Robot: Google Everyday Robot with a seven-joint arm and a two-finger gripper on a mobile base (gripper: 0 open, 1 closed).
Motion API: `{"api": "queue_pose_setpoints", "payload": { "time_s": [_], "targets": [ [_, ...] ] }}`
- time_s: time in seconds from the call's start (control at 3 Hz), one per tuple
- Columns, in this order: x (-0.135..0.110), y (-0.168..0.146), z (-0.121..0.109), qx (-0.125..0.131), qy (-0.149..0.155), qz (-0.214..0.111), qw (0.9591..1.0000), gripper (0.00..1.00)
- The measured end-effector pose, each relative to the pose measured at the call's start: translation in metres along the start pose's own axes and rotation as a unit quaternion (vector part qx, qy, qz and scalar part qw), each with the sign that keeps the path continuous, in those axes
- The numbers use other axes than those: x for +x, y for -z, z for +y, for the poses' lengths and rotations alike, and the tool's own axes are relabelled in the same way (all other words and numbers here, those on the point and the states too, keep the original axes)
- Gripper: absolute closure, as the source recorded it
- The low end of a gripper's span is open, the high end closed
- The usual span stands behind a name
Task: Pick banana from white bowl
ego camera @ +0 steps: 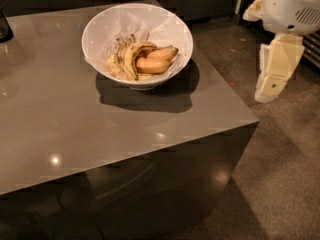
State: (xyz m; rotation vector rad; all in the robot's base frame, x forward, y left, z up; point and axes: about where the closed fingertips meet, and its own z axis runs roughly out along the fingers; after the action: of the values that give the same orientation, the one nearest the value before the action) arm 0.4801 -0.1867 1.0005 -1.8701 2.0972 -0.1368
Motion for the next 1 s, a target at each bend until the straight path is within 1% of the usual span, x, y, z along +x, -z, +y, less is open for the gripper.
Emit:
{"api": "queue_pose_setpoints", "payload": {
  "time_s": [0.33,0.67,1.0],
  "targets": [
    [-0.013,-0.002,-0.019,-0.004,0.025,0.004,0.9997,0.0],
    [-0.016,-0.002,-0.022,0.005,0.025,-0.001,0.9997,0.0],
    [-0.027,0.0,-0.033,0.022,0.042,0.003,0.9989,0.0]
  ]
}}
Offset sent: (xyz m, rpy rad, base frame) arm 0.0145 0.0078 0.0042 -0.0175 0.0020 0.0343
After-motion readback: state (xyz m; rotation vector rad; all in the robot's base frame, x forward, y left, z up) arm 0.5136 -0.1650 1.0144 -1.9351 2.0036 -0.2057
